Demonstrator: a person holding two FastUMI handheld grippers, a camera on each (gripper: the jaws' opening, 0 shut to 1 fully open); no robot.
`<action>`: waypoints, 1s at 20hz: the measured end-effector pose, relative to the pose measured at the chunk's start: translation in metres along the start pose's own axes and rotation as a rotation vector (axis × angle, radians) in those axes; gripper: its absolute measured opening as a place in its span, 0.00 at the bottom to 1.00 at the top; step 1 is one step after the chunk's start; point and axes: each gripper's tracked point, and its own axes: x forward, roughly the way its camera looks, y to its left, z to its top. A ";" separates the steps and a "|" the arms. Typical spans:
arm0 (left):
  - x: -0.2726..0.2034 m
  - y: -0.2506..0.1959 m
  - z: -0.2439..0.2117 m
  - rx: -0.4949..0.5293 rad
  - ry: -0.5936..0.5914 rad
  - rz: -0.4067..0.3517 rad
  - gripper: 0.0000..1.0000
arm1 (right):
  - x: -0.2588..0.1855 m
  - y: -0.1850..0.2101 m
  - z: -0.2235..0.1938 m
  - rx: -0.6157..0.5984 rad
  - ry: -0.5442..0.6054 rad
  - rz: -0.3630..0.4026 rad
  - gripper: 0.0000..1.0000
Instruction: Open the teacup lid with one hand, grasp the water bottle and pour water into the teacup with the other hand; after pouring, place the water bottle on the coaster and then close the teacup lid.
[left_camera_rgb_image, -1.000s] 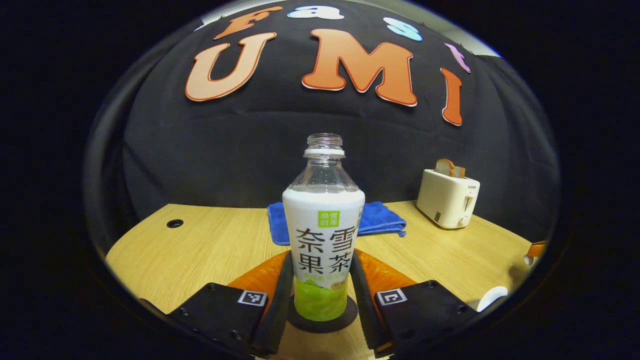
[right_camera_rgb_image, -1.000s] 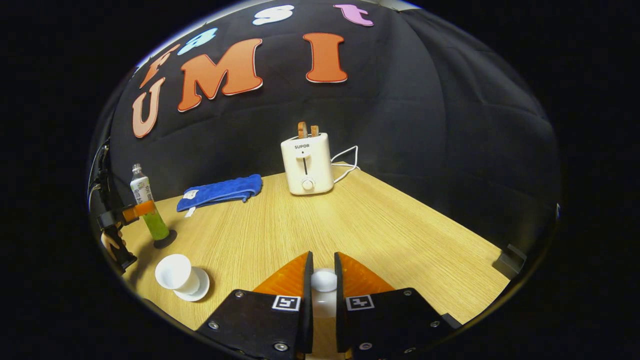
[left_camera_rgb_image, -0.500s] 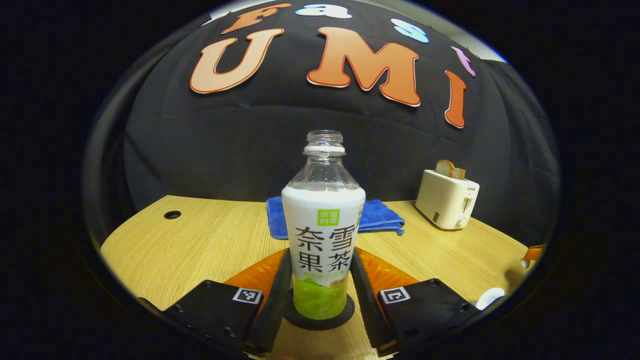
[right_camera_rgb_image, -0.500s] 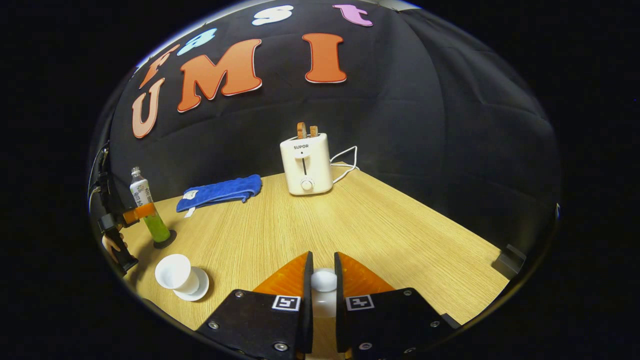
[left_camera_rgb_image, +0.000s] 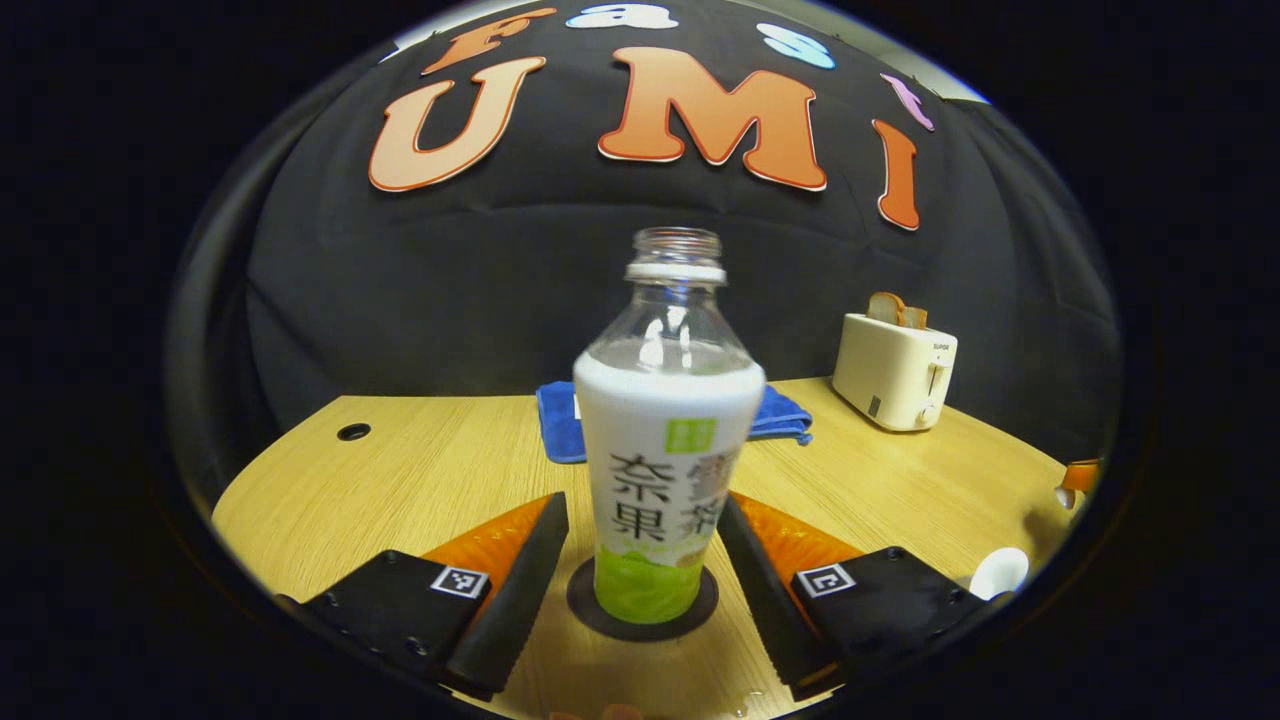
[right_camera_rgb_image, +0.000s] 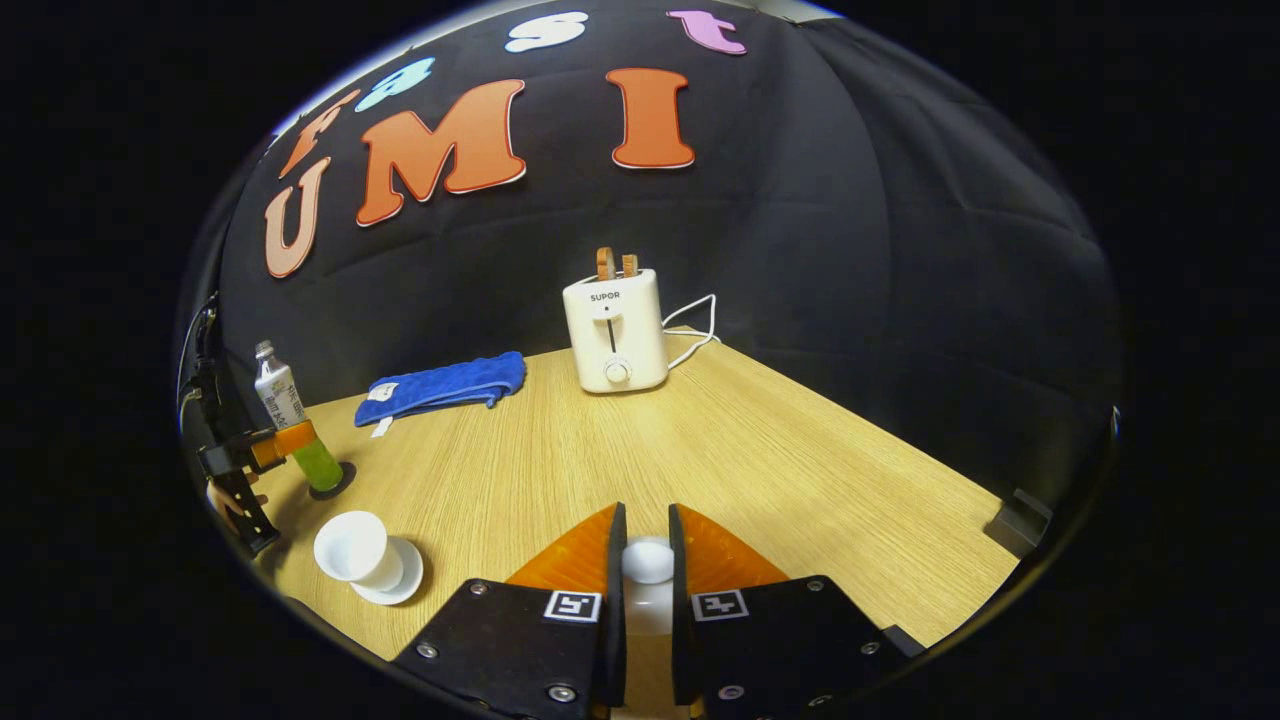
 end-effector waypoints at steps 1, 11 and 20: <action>-0.005 0.000 0.000 0.004 -0.004 0.003 0.98 | -0.003 0.007 0.002 -0.007 -0.008 0.013 0.19; -0.086 -0.002 0.002 0.072 -0.080 0.040 0.96 | -0.028 0.116 0.007 -0.127 -0.073 0.224 0.18; -0.143 0.027 -0.012 0.014 -0.087 0.083 0.98 | -0.029 0.190 -0.004 -0.201 -0.085 0.357 0.18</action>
